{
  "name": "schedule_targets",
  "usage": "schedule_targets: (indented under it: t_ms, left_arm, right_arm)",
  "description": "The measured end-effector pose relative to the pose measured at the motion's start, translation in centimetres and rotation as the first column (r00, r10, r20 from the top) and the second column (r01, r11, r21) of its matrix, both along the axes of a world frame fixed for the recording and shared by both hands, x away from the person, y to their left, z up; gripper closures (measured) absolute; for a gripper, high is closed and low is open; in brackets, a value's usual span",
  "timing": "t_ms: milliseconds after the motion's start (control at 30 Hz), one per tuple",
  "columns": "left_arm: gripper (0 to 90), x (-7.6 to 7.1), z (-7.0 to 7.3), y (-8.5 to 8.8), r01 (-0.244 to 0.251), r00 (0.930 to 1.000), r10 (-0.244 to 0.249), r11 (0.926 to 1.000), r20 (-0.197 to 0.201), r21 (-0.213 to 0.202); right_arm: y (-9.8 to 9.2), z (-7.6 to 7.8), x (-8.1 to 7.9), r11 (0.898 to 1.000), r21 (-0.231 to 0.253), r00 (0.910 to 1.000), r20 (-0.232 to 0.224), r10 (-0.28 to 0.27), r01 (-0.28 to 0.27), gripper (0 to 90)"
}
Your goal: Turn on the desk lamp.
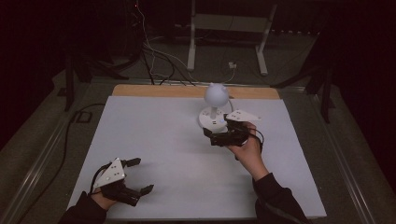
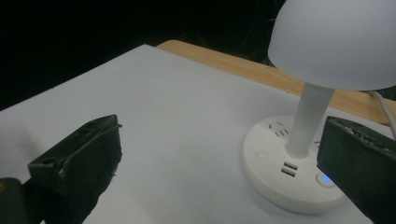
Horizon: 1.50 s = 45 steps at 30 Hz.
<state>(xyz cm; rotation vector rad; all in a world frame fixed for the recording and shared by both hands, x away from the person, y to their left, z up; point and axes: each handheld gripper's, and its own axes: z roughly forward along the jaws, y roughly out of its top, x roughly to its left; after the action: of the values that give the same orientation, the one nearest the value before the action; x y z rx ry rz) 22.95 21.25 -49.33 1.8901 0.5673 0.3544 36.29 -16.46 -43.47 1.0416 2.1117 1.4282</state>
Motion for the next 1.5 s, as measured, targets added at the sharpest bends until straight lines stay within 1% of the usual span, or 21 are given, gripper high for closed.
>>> schedule_targets:
  t_ms: [100,167,267,300,367,433,600,667,700,733,767,833,933,1067,1100,1133,1200,1233,1267,1367,1500]
  left_arm:
    - [0.4,0.0,0.0,0.0,0.000,1.0000,0.000,1.0000,-0.003,0.002]
    - [0.4,0.0,0.0,0.0,0.002,1.0000,-0.002,1.0000,-0.002,0.003]
    - [0.4,0.0,0.0,0.0,0.000,1.0000,0.000,1.0000,-0.005,-0.001]
    - [0.4,0.0,0.0,0.0,0.000,1.0000,0.000,1.0000,-0.004,0.001]
    - [0.4,0.0,0.0,0.0,0.001,1.0000,-0.001,1.0000,-0.006,-0.002]
    - [0.4,0.0,0.0,0.0,0.002,1.0000,-0.002,1.0000,-0.008,-0.003]
    - [0.4,0.0,0.0,0.0,0.004,1.0000,-0.004,1.0000,-0.006,-0.003]
    - [0.4,0.1,0.0,0.0,0.002,1.0000,-0.002,1.0000,-0.009,-0.002]
    - [0.4,0.1,0.0,0.0,0.003,1.0000,-0.003,1.0000,-0.010,0.000]
    - [0.4,0.1,0.0,0.0,0.004,0.9999,-0.004,1.0000,-0.011,0.000]
    - [0.4,0.1,0.0,0.0,0.006,0.9999,-0.006,1.0000,-0.010,-0.003]
    - [0.4,0.1,0.0,0.0,0.006,0.9999,-0.006,1.0000,-0.010,-0.002]
    - [0.4,0.1,0.0,0.0,0.007,0.9999,-0.007,1.0000,-0.012,0.001]
    - [0.4,0.1,-0.1,0.0,0.006,0.9999,-0.006,1.0000,-0.013,0.000]
    - [0.4,0.1,-0.1,0.0,0.006,0.9999,-0.006,1.0000,-0.013,0.002]
    - [0.4,0.1,0.0,0.0,0.007,0.9999,-0.007,1.0000,-0.013,0.001]
    - [0.4,0.0,0.0,0.0,0.009,0.9999,-0.009,0.9999,-0.013,-0.008]
    - [0.4,0.0,0.0,0.0,0.010,0.9998,-0.011,0.9999,-0.016,-0.009]
    - [0.4,0.0,0.0,0.0,0.010,0.9998,-0.011,0.9999,-0.014,-0.010]
    - [0.4,0.1,0.0,0.0,0.011,0.9998,-0.011,0.9999,-0.016,-0.011]
    - [0.4,0.0,0.0,-0.1,0.011,0.9998,-0.011,0.9999,-0.017,-0.002]
  right_arm:
    - [0.0,-0.1,0.4,1.000,0.009,0.9998,0.003,-0.021,0.020,0.0]
    - [0.1,-0.1,0.7,0.999,0.008,0.9992,-0.004,-0.040,0.040,0.0]
    - [0.2,-0.2,1.0,0.999,0.012,0.9986,-0.012,-0.051,0.052,0.3]
    - [0.3,-0.2,1.1,0.998,0.012,0.9984,-0.020,-0.054,0.054,3.9]
    - [0.5,-0.3,1.2,0.998,0.008,0.9976,-0.016,-0.068,0.068,7.9]
    - [0.7,-0.4,1.4,0.997,0.001,0.9967,-0.023,-0.079,0.079,13.9]
    - [1.5,-0.9,1.9,0.995,-0.028,0.9949,-0.026,-0.097,0.097,19.3]
    - [1.9,-1.2,2.3,0.994,-0.046,0.9938,-0.041,-0.103,0.101,23.5]
    - [1.9,-1.2,2.3,0.994,-0.046,0.9938,-0.041,-0.103,0.101,23.5]
    - [2.3,-1.4,2.5,0.992,-0.063,0.9928,-0.041,-0.113,0.110,29.2]
    - [2.3,-1.4,2.5,0.992,-0.063,0.9928,-0.041,-0.113,0.110,29.2]
    - [2.5,-1.6,2.9,0.990,-0.071,0.9913,-0.045,-0.124,0.120,33.8]
    - [2.7,-2.0,3.3,0.986,-0.079,0.9868,-0.064,-0.149,0.143,45.0]
    - [3.1,-2.5,3.8,0.983,-0.104,0.9856,-0.066,-0.155,0.148,58.9]
    - [3.2,-2.8,4.0,0.982,-0.112,0.9846,-0.065,-0.162,0.155,64.3]
    - [3.2,-2.8,4.0,0.982,-0.112,0.9846,-0.065,-0.162,0.155,64.3]
    - [3.2,-3.0,4.2,0.980,-0.119,0.9835,-0.060,-0.171,0.163,69.4]
    - [3.2,-3.3,4.5,0.976,-0.132,0.9826,-0.051,-0.178,0.170,73.0]
    - [3.2,-3.3,4.5,0.976,-0.132,0.9826,-0.051,-0.178,0.170,73.0]
    - [3.3,-3.8,4.8,0.975,-0.158,0.9848,-0.046,-0.167,0.158,77.7]
    - [3.4,-4.4,5.3,0.969,-0.181,0.9821,-0.057,-0.180,0.167,84.7]
